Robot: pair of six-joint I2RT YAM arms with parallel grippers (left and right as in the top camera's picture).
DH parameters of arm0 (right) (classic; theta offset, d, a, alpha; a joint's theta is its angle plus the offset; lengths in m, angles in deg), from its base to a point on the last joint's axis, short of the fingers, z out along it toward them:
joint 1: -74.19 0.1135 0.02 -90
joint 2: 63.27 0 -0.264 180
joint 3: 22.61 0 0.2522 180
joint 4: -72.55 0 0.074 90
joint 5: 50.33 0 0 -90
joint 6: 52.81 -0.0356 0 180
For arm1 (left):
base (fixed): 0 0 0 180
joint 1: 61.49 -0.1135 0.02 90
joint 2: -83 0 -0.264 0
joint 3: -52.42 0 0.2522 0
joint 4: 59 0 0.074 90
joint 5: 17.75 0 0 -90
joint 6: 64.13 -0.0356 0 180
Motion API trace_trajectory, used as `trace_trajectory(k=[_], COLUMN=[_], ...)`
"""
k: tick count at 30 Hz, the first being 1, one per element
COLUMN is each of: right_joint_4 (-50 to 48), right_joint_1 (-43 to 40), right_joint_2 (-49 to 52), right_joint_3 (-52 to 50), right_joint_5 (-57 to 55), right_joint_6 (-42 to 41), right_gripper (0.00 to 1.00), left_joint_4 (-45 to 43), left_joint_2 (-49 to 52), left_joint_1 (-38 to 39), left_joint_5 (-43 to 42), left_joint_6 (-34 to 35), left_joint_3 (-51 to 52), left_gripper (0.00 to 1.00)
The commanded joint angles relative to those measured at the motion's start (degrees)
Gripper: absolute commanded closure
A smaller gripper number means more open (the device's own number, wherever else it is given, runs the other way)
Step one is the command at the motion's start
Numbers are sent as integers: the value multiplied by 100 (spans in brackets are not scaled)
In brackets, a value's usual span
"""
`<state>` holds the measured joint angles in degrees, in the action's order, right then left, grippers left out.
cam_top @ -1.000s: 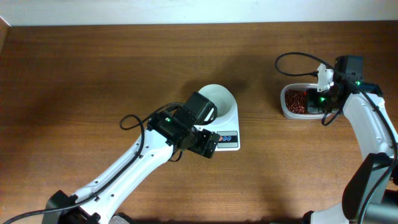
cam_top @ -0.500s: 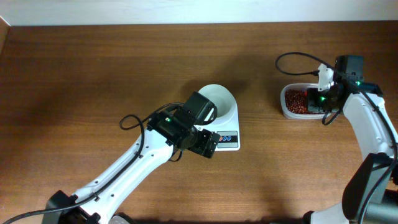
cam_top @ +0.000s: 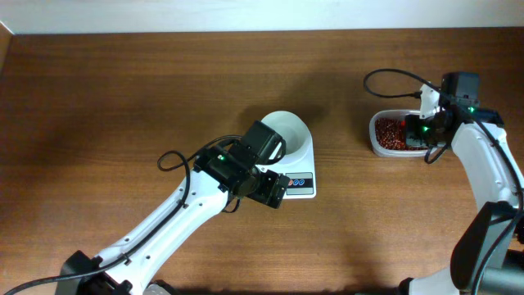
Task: Scoop item into bowl and weigh 50g on scale
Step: 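Dig the red scoop into the red beans with the right gripper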
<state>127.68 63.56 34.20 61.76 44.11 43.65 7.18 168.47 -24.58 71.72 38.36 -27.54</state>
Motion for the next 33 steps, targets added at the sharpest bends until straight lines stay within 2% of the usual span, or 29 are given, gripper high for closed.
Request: trace_trajectory(k=[1, 9, 13, 18, 21, 33], right_joint_4=[-26, -179, -192, -192, -197, -170], right_joint_1=[11, 11, 11, 11, 11, 7], right_joint_2=[52, 160, 160, 160, 160, 450], right_joint_3=[81, 81, 81, 81, 81, 74], right_joint_5=[-275, -271, -258, -149, -149, 306], right_joint_6=[9, 11, 11, 11, -28, -249], right_gripper=[83, 77, 88, 91, 96, 96], left_joint_4=[-15, -15, -15, -15, -15, -13], left_joint_2=[-94, -94, -94, -94, -94, -94], left_joint_1=[22, 22, 22, 22, 22, 22], left_joint_5=[55, 55, 55, 55, 55, 55], left_joint_6=[26, 26, 26, 26, 26, 26], left_joint_3=[52, 52, 52, 52, 52, 52], left_gripper=[1, 1, 1, 1, 1, 1])
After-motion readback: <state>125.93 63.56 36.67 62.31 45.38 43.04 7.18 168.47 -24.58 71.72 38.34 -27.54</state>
